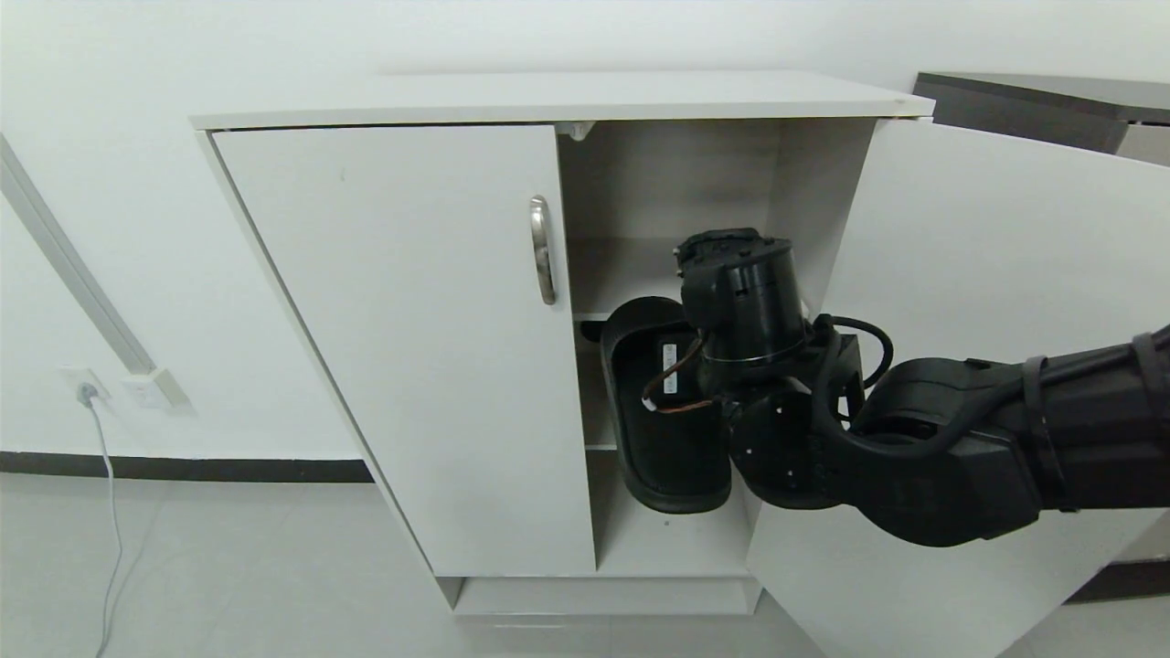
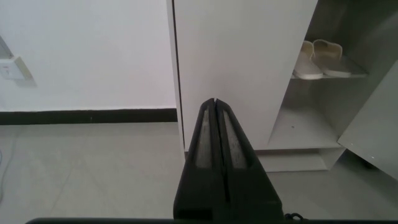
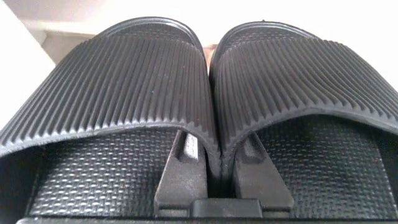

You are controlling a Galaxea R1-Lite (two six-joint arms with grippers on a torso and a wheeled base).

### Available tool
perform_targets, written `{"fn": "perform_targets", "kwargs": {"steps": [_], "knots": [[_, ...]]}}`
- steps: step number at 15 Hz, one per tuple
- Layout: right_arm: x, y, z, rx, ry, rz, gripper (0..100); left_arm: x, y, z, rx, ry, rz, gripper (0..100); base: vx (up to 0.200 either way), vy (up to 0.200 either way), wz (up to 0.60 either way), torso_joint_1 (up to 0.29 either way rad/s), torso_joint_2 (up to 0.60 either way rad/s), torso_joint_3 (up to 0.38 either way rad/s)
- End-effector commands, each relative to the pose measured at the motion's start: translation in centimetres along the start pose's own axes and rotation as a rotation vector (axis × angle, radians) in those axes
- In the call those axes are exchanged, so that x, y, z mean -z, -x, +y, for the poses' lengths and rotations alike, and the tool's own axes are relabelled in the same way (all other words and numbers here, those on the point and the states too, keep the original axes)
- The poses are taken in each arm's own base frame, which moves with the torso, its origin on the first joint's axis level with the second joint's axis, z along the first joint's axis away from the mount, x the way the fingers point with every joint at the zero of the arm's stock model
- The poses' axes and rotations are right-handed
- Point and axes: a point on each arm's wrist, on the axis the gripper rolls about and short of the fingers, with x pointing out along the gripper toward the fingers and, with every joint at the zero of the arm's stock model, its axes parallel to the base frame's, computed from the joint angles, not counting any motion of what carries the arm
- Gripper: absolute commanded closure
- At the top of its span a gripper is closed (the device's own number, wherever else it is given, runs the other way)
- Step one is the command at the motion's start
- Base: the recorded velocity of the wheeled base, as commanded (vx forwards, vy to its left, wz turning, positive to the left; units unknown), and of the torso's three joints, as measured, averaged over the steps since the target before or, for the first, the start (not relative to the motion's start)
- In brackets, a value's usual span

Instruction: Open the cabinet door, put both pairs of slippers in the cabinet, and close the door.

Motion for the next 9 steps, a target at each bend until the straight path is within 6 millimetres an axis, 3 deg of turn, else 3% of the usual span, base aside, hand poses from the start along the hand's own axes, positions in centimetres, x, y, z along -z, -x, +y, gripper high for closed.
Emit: {"fn": "perform_targets", "kwargs": {"steps": [1, 5, 9], "knots": [[-0.38, 0.14, -0.13, -0.001, -0.009, -0.008, 100, -0.03, 0.00, 0.00, -0.001, 0.000, 0.000, 100, 0.000, 0.000, 0.00, 0.000, 0.00, 0.000], [-0.15, 0.08, -0.02, -0.002, -0.006, -0.005, 100, -0.03, 0.00, 0.00, -0.001, 0.000, 0.000, 100, 0.000, 0.000, 0.00, 0.000, 0.00, 0.000], [-0.04, 0.01, 0.03, -0.002, -0.003, -0.003, 100, 0.01, -0.01, 0.00, 0.001, 0.000, 0.002, 100, 0.200, 0.000, 0.00, 0.000, 0.00, 0.001]]}}
